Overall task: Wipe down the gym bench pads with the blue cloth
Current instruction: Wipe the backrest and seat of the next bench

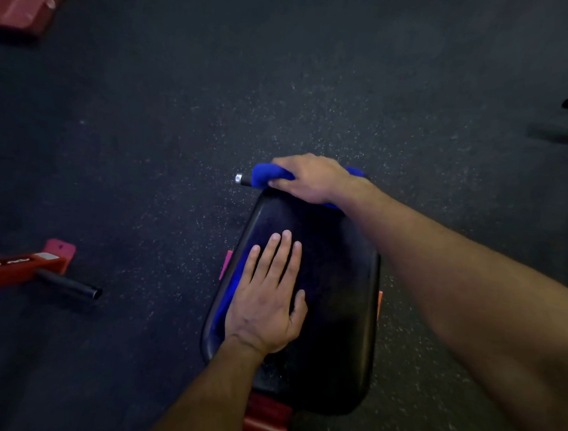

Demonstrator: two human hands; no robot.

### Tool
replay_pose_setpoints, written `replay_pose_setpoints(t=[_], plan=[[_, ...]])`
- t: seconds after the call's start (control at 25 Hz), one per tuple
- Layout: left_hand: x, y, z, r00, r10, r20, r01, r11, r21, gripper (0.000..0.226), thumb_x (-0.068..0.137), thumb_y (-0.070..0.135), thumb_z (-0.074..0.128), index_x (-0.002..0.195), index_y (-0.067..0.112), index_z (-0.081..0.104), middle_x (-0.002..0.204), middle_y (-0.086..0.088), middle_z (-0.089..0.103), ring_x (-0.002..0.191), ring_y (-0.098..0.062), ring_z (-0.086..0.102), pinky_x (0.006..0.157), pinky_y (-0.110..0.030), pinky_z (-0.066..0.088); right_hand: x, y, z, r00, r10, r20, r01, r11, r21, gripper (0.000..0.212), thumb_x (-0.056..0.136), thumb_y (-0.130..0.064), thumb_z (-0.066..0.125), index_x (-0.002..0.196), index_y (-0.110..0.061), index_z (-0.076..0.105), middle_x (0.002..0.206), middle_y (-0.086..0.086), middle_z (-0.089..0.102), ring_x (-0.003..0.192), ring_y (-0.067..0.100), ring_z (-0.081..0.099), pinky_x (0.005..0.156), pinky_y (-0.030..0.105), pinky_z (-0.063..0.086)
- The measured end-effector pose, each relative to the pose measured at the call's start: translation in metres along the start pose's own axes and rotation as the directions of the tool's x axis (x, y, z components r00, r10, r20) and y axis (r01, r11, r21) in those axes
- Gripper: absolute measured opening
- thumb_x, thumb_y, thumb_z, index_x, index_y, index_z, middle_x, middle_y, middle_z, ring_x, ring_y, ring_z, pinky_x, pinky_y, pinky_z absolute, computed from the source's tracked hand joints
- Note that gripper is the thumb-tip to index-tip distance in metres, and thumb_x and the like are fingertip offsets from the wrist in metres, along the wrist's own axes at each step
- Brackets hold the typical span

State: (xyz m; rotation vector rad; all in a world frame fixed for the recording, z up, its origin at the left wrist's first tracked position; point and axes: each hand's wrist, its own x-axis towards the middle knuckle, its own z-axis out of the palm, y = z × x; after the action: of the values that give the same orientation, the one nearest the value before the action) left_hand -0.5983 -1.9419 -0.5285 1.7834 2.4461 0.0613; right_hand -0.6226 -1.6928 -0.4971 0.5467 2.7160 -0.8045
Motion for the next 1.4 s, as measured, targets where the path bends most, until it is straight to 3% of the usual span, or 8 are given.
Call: replay_pose_setpoints(t=[0.16, 0.24, 0.44, 0.6, 0.76, 1.0, 1.12, 1.4], plan=[[-0.001, -0.001, 0.003, 0.999, 0.004, -0.039, -0.005, 1.0, -0.003, 0.074, 0.096, 0.039, 0.037, 0.161, 0.005, 0.023, 0.17, -0.014, 0.016, 0.158, -0.028, 0.011, 0.127, -0.05, 0.012, -0.065, 0.045, 0.018, 0.963, 0.113, -0.246, -0.109, 0.994, 0.031, 0.043, 0.098, -0.057, 0.042, 0.131, -0.031, 0.051, 0.125, -0.006, 0.06, 0.116, 0.024, 0.057, 0.091, 0.042, 0.048], [-0.001, 0.0, 0.003, 0.999, 0.006, -0.04, -0.006, 1.0, 0.003, 0.074, 0.096, 0.039, 0.036, 0.161, 0.005, 0.023, 0.17, -0.014, 0.016, 0.158, -0.028, 0.012, 0.127, -0.05, 0.012, -0.114, 0.059, 0.041, 0.887, 0.305, -0.348, -0.182, 0.921, 0.344, 0.042, 0.101, -0.048, 0.046, 0.136, -0.026, 0.052, 0.126, -0.003, 0.061, 0.117, 0.021, 0.057, 0.096, 0.034, 0.045], [-0.002, 0.003, 0.002, 0.998, 0.0, -0.061, -0.002, 1.0, -0.028, 0.072, 0.096, 0.038, 0.035, 0.16, 0.005, 0.025, 0.169, -0.014, 0.018, 0.157, -0.029, 0.014, 0.127, -0.051, 0.013, -0.214, 0.028, 0.096, 0.835, 0.484, -0.262, -0.22, 0.731, 0.646, 0.056, 0.103, -0.037, 0.048, 0.154, -0.028, 0.03, 0.146, -0.009, 0.041, 0.13, -0.002, 0.038, 0.105, 0.014, 0.027], [-0.003, 0.003, 0.001, 0.997, -0.015, -0.077, 0.011, 0.999, -0.051, 0.072, 0.096, 0.037, 0.034, 0.16, 0.005, 0.026, 0.169, -0.014, 0.019, 0.157, -0.028, 0.014, 0.128, -0.05, 0.013, -0.237, 0.008, 0.111, 0.83, 0.528, -0.181, -0.245, 0.637, 0.731, 0.055, 0.102, -0.032, 0.05, 0.153, -0.03, 0.03, 0.147, -0.008, 0.042, 0.133, 0.005, 0.041, 0.113, 0.031, 0.031], [-0.005, 0.003, 0.004, 0.994, -0.012, -0.105, 0.007, 0.999, -0.052, 0.071, 0.096, 0.036, 0.035, 0.16, 0.006, 0.026, 0.169, -0.014, 0.019, 0.157, -0.027, 0.015, 0.128, -0.049, 0.012, -0.253, 0.0, 0.105, 0.674, 0.677, -0.295, -0.226, 0.57, 0.79, 0.042, 0.1, -0.027, 0.053, 0.141, -0.033, 0.045, 0.126, -0.01, 0.058, 0.111, 0.006, 0.056, 0.102, 0.036, 0.044], [-0.008, 0.004, -0.001, 0.996, -0.021, -0.085, 0.017, 0.999, -0.045, 0.071, 0.098, 0.035, 0.036, 0.161, 0.007, 0.024, 0.17, -0.013, 0.017, 0.158, -0.027, 0.013, 0.129, -0.047, 0.009, -0.327, -0.083, 0.168, 0.252, 0.932, 0.261, -0.003, -0.269, 0.963, 0.024, 0.099, -0.023, 0.055, 0.119, -0.035, 0.054, 0.116, 0.001, 0.067, 0.104, 0.022, 0.065, 0.101, 0.051, 0.049], [-0.008, 0.004, -0.002, 0.997, -0.026, -0.075, 0.023, 0.999, -0.045, 0.071, 0.098, 0.036, 0.035, 0.162, 0.008, 0.022, 0.17, -0.013, 0.016, 0.158, -0.026, 0.012, 0.129, -0.047, 0.008, -0.315, -0.131, 0.183, 0.123, 0.909, 0.398, 0.076, -0.409, 0.909, 0.038, 0.092, -0.017, 0.059, 0.123, -0.032, 0.044, 0.123, 0.006, 0.06, 0.099, 0.019, 0.061, 0.095, 0.043, 0.051], [-0.006, 0.002, -0.002, 0.998, -0.032, -0.058, 0.031, 0.999, -0.019, 0.071, 0.098, 0.037, 0.034, 0.162, 0.009, 0.02, 0.17, -0.013, 0.015, 0.158, -0.026, 0.011, 0.129, -0.046, 0.007, -0.276, -0.159, 0.18, 0.058, 0.761, 0.646, 0.285, -0.633, 0.72, 0.032, 0.096, -0.011, 0.058, 0.119, -0.023, 0.041, 0.106, 0.001, 0.06, 0.085, 0.013, 0.063, 0.062, 0.027, 0.048]])
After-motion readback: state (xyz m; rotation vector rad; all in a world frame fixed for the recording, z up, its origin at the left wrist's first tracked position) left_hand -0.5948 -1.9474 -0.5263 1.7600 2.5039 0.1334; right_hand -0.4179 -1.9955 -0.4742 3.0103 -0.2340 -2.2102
